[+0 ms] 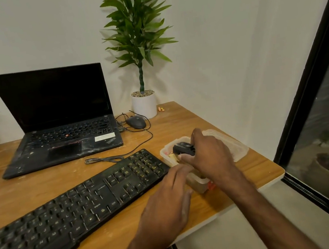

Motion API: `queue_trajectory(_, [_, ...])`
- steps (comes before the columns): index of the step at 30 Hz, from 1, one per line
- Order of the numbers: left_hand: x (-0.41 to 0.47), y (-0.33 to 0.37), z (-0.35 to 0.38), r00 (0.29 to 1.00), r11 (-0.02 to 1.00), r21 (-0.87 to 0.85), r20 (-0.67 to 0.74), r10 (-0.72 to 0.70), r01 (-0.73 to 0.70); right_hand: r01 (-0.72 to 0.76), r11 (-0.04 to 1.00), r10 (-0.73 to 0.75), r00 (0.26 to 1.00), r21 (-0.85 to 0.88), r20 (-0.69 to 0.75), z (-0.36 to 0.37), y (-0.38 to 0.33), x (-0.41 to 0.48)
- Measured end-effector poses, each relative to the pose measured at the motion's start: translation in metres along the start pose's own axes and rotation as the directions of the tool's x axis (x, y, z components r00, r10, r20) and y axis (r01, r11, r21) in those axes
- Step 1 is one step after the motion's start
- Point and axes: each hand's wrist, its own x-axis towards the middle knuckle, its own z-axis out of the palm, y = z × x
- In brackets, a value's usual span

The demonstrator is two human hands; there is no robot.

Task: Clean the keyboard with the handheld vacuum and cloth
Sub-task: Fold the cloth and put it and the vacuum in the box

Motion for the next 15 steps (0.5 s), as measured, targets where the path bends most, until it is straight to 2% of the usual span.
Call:
queue_trajectory(4, [-0.003, -0.009, 0.006, 0.998, 0.999, -0.028, -0.058, -0.034, 0.033, 0.017, 0.998, -0.014, 0.998, -0.057, 0.054, 0.012, -0.002, 0.000])
queue_trajectory(10, [-0.003, -0.006, 0.007, 0.996, 0.996, -0.010, -0.019, -0.088, 0.088, 0.035, 0.995, -0.027, 0.996, -0.096, 0.083, 0.001, 0.000, -0.005])
queue_trajectory(15, [-0.003, -0.005, 0.005, 0.994, 0.994, -0.006, -0.002, -0.113, 0.113, 0.051, 0.991, -0.023, 0.977, -0.127, 0.213, -0.010, -0.003, -0.006])
